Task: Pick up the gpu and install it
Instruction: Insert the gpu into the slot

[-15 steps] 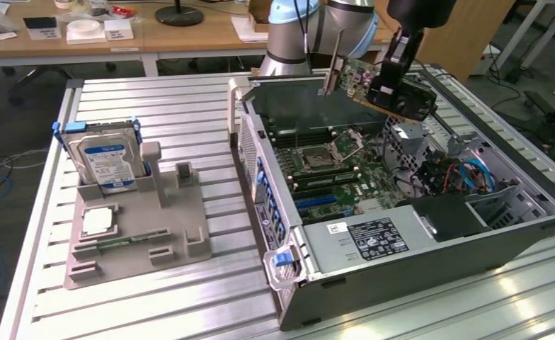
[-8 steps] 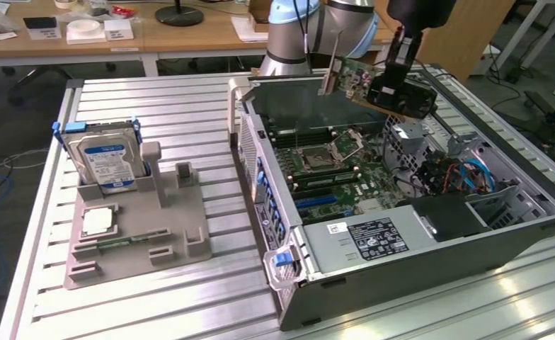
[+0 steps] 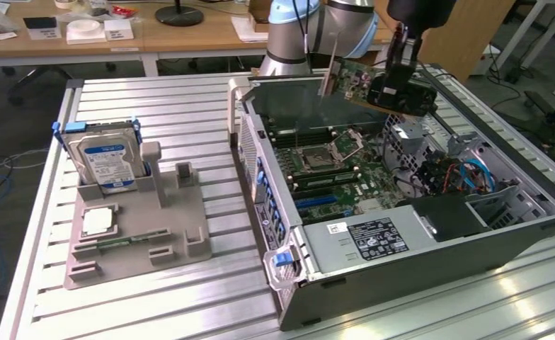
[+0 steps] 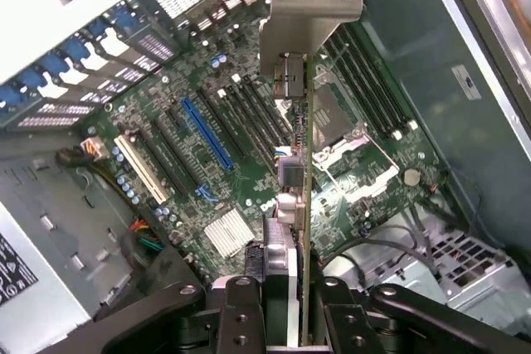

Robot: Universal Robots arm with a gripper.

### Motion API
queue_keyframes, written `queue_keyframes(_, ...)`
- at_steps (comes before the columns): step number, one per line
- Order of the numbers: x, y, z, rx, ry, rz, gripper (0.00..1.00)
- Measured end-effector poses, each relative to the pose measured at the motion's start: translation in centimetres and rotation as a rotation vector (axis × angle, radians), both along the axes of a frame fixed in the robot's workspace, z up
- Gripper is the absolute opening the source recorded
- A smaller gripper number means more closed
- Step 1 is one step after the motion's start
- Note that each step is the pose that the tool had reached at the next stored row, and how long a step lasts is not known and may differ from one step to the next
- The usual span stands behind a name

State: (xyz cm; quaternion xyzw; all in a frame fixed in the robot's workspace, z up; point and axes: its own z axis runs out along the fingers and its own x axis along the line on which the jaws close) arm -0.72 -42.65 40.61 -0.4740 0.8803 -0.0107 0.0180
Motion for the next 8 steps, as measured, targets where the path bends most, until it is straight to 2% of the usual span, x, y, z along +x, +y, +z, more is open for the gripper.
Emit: queue_keyframes(8,0.00,0.00,0.00,0.0000,0.0000,0.122,0.28)
